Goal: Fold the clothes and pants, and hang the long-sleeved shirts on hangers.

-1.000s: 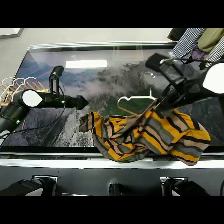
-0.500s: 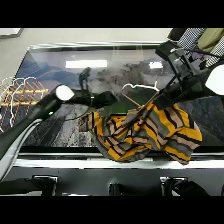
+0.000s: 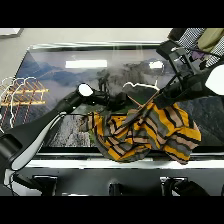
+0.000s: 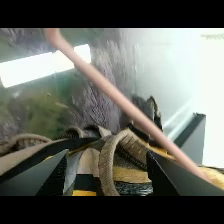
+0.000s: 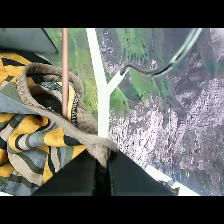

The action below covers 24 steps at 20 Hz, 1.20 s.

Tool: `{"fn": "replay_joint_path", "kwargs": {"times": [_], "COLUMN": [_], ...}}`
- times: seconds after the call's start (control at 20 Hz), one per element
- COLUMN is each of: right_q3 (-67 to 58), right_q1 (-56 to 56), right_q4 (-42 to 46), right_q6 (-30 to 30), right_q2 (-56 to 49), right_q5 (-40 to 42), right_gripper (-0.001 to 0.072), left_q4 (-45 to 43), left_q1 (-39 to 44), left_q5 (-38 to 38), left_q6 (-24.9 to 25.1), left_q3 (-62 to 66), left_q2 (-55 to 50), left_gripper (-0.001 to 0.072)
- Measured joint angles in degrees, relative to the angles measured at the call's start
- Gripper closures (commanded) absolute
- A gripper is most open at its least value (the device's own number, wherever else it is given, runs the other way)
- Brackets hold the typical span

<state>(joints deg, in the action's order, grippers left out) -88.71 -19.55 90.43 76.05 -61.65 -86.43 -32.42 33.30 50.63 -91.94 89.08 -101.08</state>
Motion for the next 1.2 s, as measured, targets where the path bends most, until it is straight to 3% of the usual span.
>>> {"fn": "replay_joint_path", "kwargs": {"times": [0.1, 0.4, 0.45, 0.5, 0.55, 0.9, 1.2], "right_q3": [0.0, 0.0, 0.0, 0.0, 0.0, 0.0, 0.0], "right_q1": [0.0, 0.0, 0.0, 0.0, 0.0, 0.0, 0.0], "right_q4": [0.0, 0.0, 0.0, 0.0, 0.0, -0.3, -2.3], "right_q6": [0.0, 0.1, 0.1, 0.1, 0.1, 0.0, 0.0], "right_q2": [0.0, 0.0, 0.0, 0.0, 0.0, 0.1, 0.1], "right_q5": [0.0, 0.0, 0.0, 0.0, 0.0, -0.7, -3.7], "right_gripper": [0.0689, 0.0689, 0.0689, 0.0689, 0.0689, 0.0690, 0.0690], "left_q4": [1.0, 2.0, 2.1, 2.1, 2.2, -0.1, -11.2], "left_q1": [0.5, 1.2, 1.2, 1.2, 1.3, -0.9, -5.0], "left_q5": [0.5, 4.3, 5.2, 6.1, 6.9, 8.6, 9.8], "left_q6": [0.3, 2.2, 2.6, 3.1, 3.6, 8.0, 4.6], "left_q3": [0.3, 0.5, 0.5, 0.5, 0.5, 3.0, 5.1], "left_q2": [-1.1, -2.5, -2.6, -2.6, -2.7, -1.2, 3.6], "left_gripper": [0.0265, 0.0278, 0.0335, 0.0589, 0.0679, 0.0682, 0.0682]}}
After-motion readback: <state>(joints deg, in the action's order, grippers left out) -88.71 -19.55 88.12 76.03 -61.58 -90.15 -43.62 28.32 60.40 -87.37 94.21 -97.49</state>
